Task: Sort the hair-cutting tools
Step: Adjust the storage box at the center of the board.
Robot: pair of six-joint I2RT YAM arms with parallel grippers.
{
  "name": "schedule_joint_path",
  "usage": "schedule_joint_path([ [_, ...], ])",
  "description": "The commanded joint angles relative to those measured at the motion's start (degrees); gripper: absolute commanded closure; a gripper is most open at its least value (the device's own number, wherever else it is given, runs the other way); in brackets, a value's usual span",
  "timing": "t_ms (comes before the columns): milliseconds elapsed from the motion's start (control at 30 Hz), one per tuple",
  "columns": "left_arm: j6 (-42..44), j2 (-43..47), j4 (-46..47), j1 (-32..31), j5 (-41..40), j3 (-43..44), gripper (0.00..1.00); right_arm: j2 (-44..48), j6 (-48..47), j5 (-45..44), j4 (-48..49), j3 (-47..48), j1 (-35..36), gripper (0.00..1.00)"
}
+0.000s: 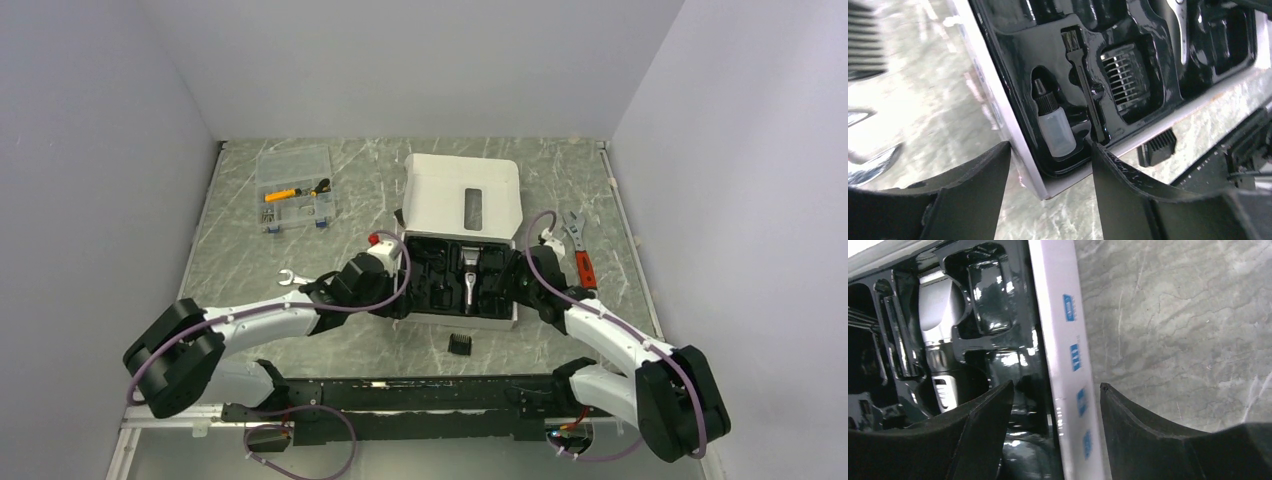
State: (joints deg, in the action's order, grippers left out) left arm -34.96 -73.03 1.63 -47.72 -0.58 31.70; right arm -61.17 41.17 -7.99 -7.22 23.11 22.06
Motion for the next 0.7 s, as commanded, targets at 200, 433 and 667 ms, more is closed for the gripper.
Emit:
schedule_joint_path([
  [200,6.7,-4.8,7.6,-3.0,9.4,4.5,0.36,1.1,1.7,0.9,2.0,-1.0,-4.9,0.36],
  [433,5.3,-2.5,7.0,-3.0,4.1,2.7,0.35,1.2,0.1,2.9,1.6,-0.4,-6.9,0.42],
  [667,3.3,1.8,4.9,-2.9,-3.6,0.3,0.34,1.3,-0.4,4.5,2.6,-1.1,-6.9,0.51],
])
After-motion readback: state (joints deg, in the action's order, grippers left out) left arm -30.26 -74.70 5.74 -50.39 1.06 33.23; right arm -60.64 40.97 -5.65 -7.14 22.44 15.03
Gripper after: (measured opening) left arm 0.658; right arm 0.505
